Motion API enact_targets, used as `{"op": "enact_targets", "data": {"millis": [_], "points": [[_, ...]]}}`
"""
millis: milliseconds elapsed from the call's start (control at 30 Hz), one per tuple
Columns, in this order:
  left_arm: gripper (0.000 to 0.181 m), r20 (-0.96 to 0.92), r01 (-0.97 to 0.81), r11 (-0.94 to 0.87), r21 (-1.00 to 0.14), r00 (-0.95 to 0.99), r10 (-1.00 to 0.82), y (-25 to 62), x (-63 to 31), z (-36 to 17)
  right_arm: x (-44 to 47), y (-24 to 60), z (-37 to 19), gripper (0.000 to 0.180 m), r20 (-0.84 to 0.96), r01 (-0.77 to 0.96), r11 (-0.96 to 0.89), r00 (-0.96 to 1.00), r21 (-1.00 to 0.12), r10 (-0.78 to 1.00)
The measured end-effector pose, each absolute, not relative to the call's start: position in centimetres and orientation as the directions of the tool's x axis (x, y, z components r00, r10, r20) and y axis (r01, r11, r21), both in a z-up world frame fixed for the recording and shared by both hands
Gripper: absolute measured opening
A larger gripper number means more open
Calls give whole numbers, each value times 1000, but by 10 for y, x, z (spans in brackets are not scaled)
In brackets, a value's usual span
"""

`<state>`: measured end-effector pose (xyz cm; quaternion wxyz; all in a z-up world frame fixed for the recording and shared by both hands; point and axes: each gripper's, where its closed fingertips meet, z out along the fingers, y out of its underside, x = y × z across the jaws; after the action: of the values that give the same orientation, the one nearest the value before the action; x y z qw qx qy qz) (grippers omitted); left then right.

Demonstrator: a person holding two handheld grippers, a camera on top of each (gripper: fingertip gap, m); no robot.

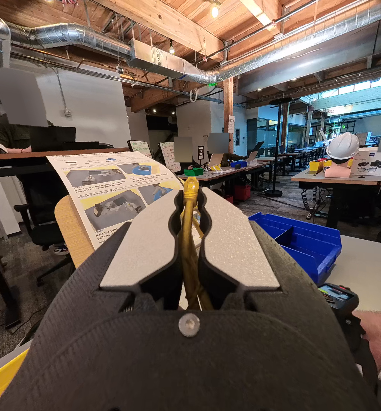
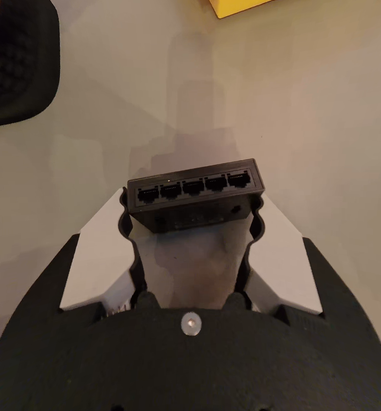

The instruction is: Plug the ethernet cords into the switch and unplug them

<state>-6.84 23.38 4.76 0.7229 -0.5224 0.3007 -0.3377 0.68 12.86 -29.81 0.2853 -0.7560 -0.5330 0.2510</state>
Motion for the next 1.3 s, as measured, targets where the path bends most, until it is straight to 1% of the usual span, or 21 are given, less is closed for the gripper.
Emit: {"op": "enact_targets", "data": {"millis": [33,100,200,367,467,567,767,833,933,1067,1300], "points": [[13,-83,172,225,-959,589,-804,234,-68,47,8,128,-297,108,-71,675,-264,300,-689,951],[13,-87,166,225,-960,587,-805,234,-66,46,12,129,-295,108,-49,698,-246,290,-672,956],[13,-94,157,227,-961,587,-804,234,-64,45,24,129,-294,108,-22,758,-228,272,-611,962],[13,-97,154,227,-962,584,-806,233,-63,44,46,124,-302,108,36,892,-141,173,-430,984],[13,-101,150,229,-962,582,-807,232,-61,44,48,121,-304,108,14,921,-111,125,-374,992],[13,-105,147,232,-962,581,-807,231,-61,45,48,123,-303,108,-12,924,-109,113,-366,994],[13,-119,124,226,-966,565,-816,231,-57,41,46,126,-294,107,-101,860,-195,166,-472,981],[13,-128,107,223,-969,557,-821,231,-54,38,50,129,-292,107,-105,847,-214,186,-486,977],[13,-140,81,216,-973,536,-833,229,-46,33,61,133,-288,107,-95,853,-222,202,-473,975],[13,-161,43,214,-976,520,-839,227,-35,26,80,136,-289,107,-60,895,-201,193,-399,979],[13,-178,5,209,-978,502,-846,227,-26,18,88,135,-298,107,-61,902,-226,219,-369,974]]}}
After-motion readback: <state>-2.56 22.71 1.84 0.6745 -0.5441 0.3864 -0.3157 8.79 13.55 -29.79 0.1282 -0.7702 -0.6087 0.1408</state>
